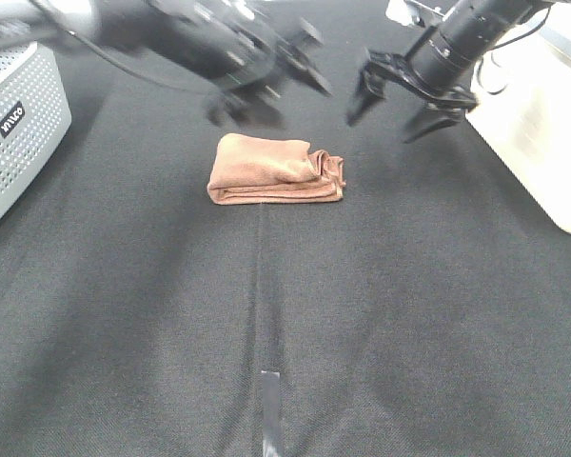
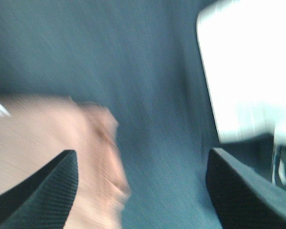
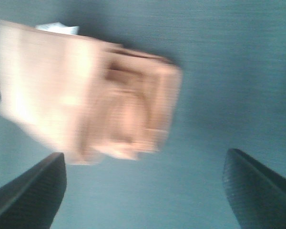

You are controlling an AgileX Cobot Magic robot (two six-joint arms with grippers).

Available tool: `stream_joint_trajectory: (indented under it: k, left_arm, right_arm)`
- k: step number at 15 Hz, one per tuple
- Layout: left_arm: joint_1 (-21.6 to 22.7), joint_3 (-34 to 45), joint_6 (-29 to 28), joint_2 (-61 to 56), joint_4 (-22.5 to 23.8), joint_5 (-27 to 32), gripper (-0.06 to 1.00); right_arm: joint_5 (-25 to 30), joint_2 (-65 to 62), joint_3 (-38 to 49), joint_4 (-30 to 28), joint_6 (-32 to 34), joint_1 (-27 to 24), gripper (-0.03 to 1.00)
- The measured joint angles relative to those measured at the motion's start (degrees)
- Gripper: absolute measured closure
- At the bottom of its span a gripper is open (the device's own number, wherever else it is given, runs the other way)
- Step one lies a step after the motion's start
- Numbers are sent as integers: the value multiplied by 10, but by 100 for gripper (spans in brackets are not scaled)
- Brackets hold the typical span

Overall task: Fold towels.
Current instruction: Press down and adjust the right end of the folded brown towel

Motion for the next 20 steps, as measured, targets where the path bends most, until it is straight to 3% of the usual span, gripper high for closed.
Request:
stream_joint_trajectory:
  k: [4, 10, 11, 15, 20]
  left_arm:
    - [93, -47, 1, 0, 23, 39, 23]
    - [151, -48, 1, 0, 31, 81, 23]
    - [151, -48, 1, 0, 35, 84, 23]
    - [151, -48, 1, 0, 42, 87, 23]
    - [151, -48, 1, 0, 42, 92, 23]
  right_arm:
    - [-1, 34, 0, 213, -105, 28, 14]
    - [-13, 123, 0, 439, -225, 68, 16]
    - [-24, 136, 0, 438, -223, 66, 17]
    - [-48, 146, 0, 340, -175, 44, 17]
    - [-22, 138, 0, 320, -162, 1, 17]
